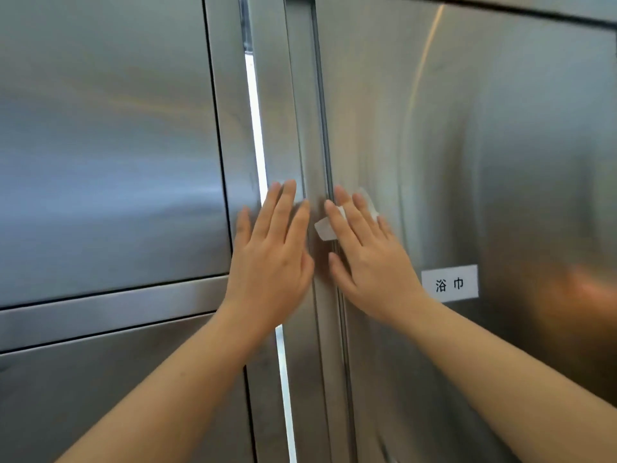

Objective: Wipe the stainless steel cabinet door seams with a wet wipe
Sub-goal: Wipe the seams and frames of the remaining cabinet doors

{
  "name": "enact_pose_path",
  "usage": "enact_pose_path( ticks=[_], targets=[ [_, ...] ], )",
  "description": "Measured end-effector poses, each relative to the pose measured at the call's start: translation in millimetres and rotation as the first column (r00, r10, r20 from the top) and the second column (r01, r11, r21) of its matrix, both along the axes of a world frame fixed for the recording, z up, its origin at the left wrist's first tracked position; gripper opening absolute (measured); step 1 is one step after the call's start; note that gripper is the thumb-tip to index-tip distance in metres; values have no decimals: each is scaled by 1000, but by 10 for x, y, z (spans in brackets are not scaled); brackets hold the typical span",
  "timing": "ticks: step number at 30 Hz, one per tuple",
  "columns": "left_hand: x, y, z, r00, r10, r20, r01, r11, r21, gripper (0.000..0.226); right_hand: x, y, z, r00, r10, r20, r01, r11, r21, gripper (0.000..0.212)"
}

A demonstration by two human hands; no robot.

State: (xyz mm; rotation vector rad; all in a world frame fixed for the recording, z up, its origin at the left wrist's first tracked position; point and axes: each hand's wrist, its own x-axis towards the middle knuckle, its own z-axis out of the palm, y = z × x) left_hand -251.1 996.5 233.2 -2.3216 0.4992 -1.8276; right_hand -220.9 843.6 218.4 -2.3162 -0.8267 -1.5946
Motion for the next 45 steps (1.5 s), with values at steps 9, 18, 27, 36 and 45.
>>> enact_pose_path(
  ticks=[9, 18, 27, 36, 45],
  targets=[
    [295, 101, 730, 999, 27, 25, -28, 998, 55, 63, 262, 18, 237, 999, 49, -1, -49, 999, 15, 77],
    [423, 219, 846, 976, -141, 163, 128, 988, 85, 58, 314, -28, 319, 981, 182, 73, -183, 983, 11, 46],
    [383, 208, 851, 982, -116, 148, 103, 990, 92, 59, 311, 22, 225, 923, -269, 275, 280, 960, -3, 58],
    [329, 123, 908, 995, -12, 101, 9, 1000, 24, 61, 352, 120, 549, 980, -169, 109, 172, 985, -20, 66],
    [470, 18, 1387, 988, 70, 140, -60, 995, -75, 58, 423, 116, 1141, 980, -163, 112, 165, 986, -11, 66]
  ],
)
